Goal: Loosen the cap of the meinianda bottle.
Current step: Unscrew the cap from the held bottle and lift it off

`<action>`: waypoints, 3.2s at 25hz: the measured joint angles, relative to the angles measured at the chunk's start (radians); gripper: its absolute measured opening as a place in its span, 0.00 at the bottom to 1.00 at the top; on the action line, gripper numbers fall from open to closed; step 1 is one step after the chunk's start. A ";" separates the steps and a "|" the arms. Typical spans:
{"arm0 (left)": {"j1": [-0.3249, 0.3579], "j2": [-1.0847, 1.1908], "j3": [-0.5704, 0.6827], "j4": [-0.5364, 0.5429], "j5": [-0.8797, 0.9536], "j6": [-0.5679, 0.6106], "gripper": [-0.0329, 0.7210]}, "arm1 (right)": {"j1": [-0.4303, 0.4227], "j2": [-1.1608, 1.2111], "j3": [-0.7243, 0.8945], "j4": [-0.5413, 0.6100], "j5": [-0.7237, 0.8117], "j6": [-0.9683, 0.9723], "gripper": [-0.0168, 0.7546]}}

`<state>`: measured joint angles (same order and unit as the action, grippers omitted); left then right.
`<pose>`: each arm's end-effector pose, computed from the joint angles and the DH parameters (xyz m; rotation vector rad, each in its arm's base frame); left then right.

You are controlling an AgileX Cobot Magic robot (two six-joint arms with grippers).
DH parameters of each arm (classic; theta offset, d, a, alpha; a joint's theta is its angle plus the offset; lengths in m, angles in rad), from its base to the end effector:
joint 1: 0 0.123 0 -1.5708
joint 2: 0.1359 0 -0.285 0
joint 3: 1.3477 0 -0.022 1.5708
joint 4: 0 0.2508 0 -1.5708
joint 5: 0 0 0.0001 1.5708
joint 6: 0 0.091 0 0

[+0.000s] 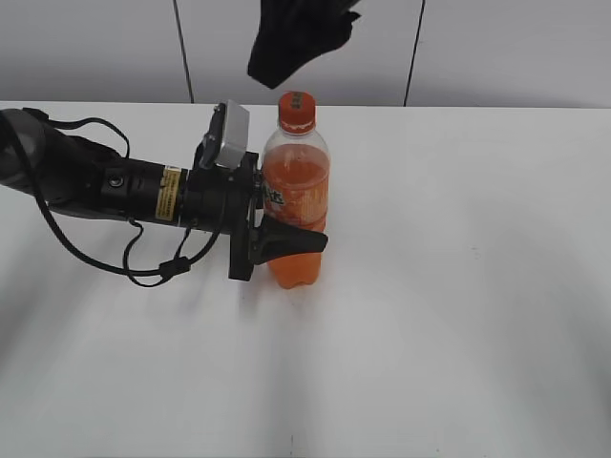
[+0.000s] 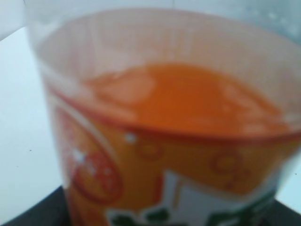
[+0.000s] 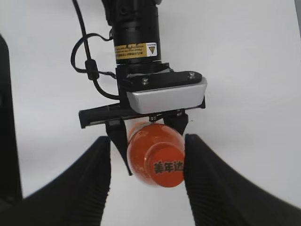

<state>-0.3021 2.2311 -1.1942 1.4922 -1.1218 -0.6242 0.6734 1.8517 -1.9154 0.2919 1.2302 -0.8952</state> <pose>0.3536 -0.1957 0.1027 1.4320 1.4288 -1.0029 0.2991 0.2702 0.3664 -1.8141 1.8710 0.3184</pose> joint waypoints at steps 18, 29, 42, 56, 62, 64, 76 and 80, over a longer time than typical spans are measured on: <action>0.000 0.000 0.000 -0.007 0.006 -0.030 0.60 | 0.000 0.000 0.000 -0.156 0.000 1.288 0.51; 0.000 0.000 0.000 -0.009 0.008 -0.037 0.60 | 0.000 0.054 0.000 -0.162 0.000 1.356 0.51; 0.000 0.000 0.000 -0.009 0.008 -0.038 0.60 | 0.000 0.095 0.000 -0.153 0.000 1.360 0.51; 0.002 0.000 0.000 -0.007 0.006 -0.038 0.60 | 0.000 0.121 0.000 -0.128 0.001 1.357 0.50; 0.002 0.000 0.000 -0.007 0.006 -0.038 0.60 | 0.000 0.121 0.000 -0.132 0.004 1.351 0.46; 0.002 0.000 0.000 -0.007 0.006 -0.038 0.60 | 0.000 0.121 0.000 -0.132 0.004 1.351 0.46; 0.002 0.000 0.000 -0.006 0.005 -0.038 0.60 | 0.000 0.111 0.000 -0.130 0.006 1.348 0.44; 0.002 0.000 0.000 -0.006 0.005 -0.038 0.60 | 0.000 0.111 0.000 -0.130 0.006 1.344 0.41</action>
<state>-0.3003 2.2311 -1.1942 1.4861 -1.1171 -0.6625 0.6734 1.9629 -1.9154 0.1616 1.2361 0.4486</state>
